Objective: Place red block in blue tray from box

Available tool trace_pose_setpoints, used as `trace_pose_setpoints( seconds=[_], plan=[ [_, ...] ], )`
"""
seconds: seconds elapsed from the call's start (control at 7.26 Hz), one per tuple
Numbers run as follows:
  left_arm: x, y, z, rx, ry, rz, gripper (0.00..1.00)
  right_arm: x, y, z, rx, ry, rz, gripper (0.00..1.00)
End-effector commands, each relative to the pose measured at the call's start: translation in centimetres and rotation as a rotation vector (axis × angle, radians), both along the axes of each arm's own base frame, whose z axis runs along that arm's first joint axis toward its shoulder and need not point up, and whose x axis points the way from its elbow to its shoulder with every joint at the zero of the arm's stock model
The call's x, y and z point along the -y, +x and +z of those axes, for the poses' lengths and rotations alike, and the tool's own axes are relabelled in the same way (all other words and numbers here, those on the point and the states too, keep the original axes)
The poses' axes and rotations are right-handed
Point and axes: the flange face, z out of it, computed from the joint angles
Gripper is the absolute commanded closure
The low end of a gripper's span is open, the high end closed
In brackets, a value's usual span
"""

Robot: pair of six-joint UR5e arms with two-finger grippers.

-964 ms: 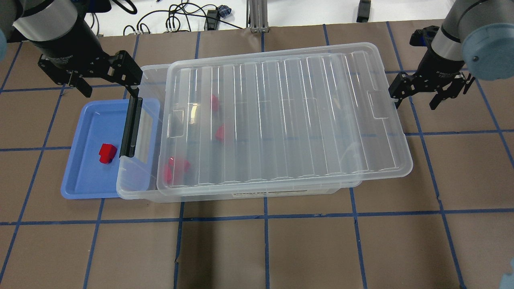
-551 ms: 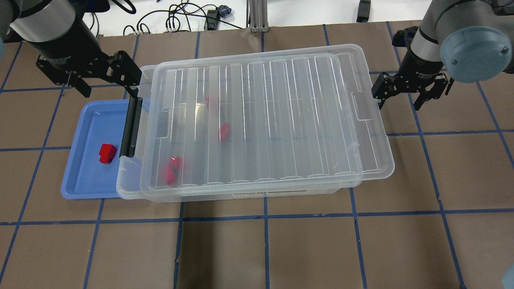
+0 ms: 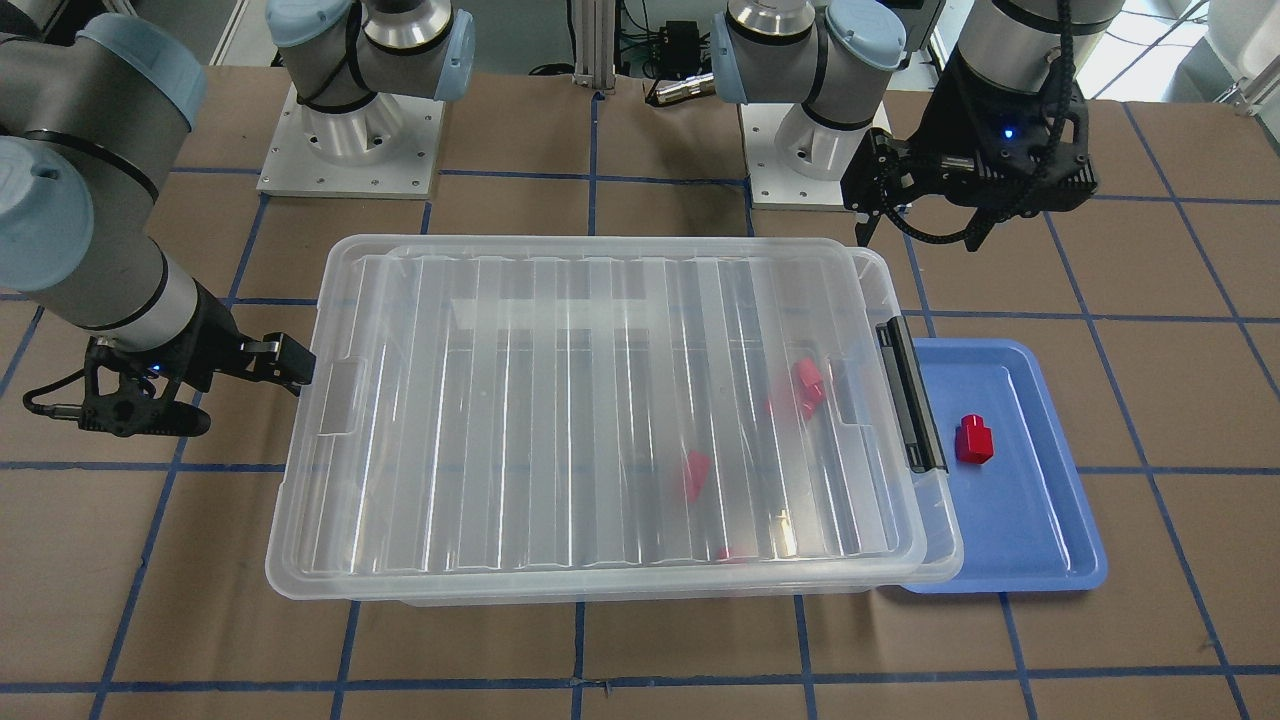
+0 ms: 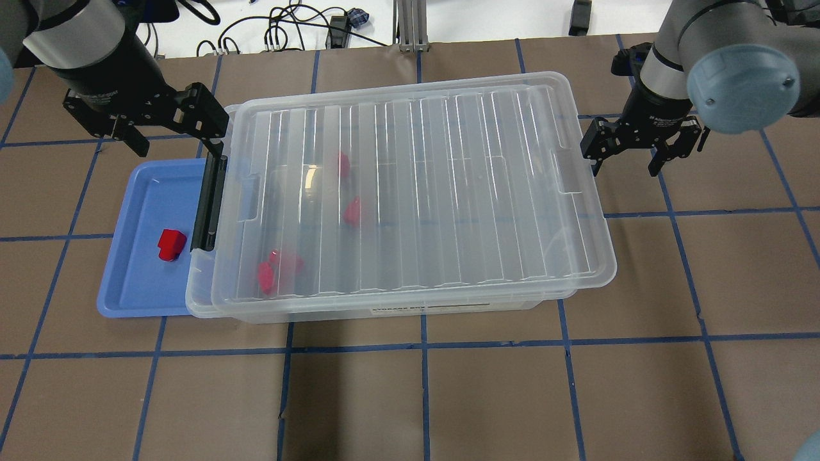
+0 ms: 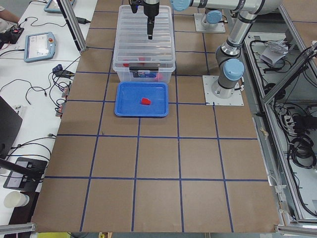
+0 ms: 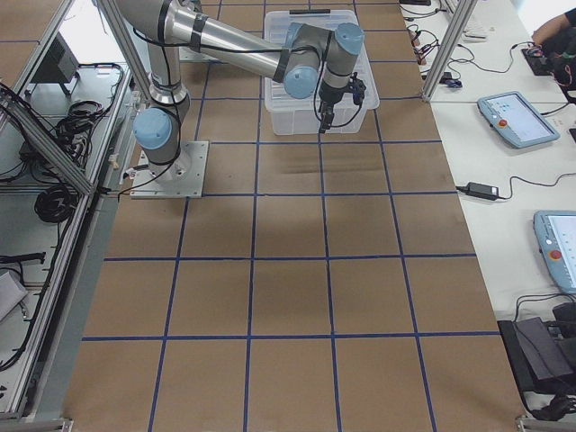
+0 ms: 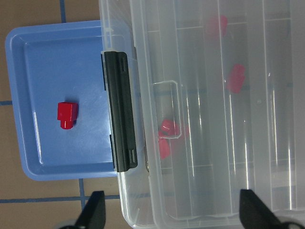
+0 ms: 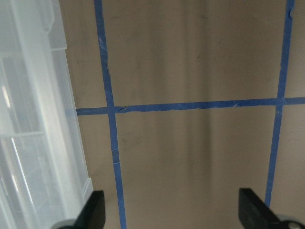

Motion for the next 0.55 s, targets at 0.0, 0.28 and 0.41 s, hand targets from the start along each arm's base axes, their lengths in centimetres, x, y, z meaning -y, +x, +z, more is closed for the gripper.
trace_pose_setpoints(
  seconds=[0.0,0.28,0.41],
  plan=[
    [0.10,0.19,0.01,0.003,0.016,0.004,0.00,0.06,0.80,0.17,-0.002,-0.004,0.016,0.00],
    [-0.08,0.18,-0.24,0.002,0.022,0.004,0.00,0.07,1.06,0.24,-0.002,-0.006,0.021,0.00],
    [-0.14,0.17,-0.24,0.002,0.022,0.006,0.00,0.07,1.03,-0.01,-0.004,0.000,0.021,0.00]
  ],
)
